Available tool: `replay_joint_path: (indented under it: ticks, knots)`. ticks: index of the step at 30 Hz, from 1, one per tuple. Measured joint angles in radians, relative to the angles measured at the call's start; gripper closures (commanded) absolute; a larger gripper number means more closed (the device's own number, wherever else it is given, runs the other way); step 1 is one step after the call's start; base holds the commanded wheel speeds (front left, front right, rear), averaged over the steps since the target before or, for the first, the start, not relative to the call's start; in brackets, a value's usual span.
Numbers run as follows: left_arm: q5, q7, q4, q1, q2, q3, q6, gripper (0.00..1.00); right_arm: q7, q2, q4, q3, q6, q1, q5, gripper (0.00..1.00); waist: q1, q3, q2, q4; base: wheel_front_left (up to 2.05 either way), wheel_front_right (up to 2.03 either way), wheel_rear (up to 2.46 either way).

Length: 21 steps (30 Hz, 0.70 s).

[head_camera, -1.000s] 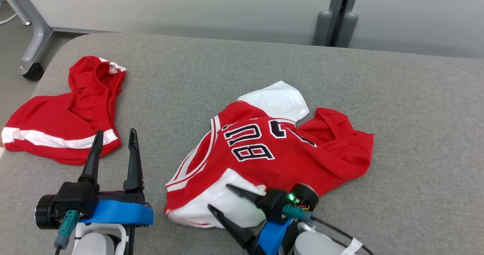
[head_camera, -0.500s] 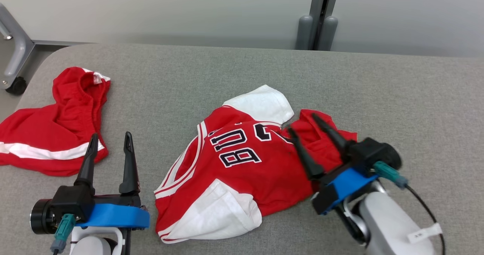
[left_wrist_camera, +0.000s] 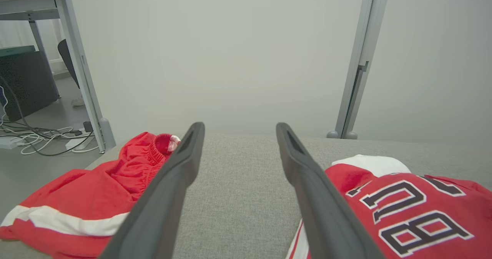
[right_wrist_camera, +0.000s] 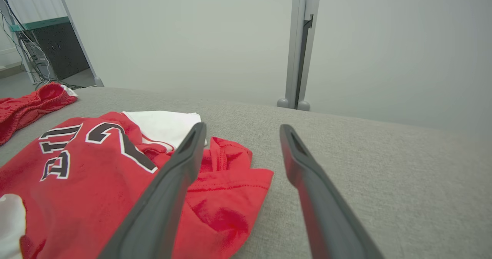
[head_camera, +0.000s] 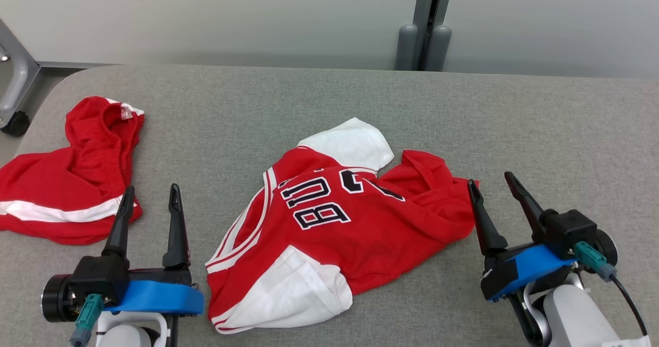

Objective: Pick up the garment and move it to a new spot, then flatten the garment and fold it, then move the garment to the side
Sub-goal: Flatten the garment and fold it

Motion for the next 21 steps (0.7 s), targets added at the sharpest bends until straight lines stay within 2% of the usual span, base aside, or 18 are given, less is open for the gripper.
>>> replay_joint_path:
  ticks: [7, 20, 21]
  knots:
    - [-0.001, 0.0, 0.0, -0.004, 0.0, -0.018, 0.0, 0.0, 0.042, -0.007, 0.055, -0.015, 0.0, -0.07, -0.032, 0.0, 0.0, 0.009, 0.0, 0.013, 0.0, 0.0, 0.0]
    - [-0.021, 0.0, 0.001, -0.028, 0.0, -0.045, 0.005, 0.0, 0.168, -0.029, 0.31, -0.002, 0.0, -0.163, -0.025, 0.0, 0.0, 0.064, 0.0, 0.071, 0.0, 0.0, 0.0]
    - [-0.021, 0.0, 0.001, -0.03, 0.0, -0.046, 0.005, 0.0, 0.171, -0.029, 0.327, 0.006, 0.0, -0.167, -0.018, 0.06, 0.0, 0.067, 0.0, 0.074, 0.0, 0.0, 0.0]
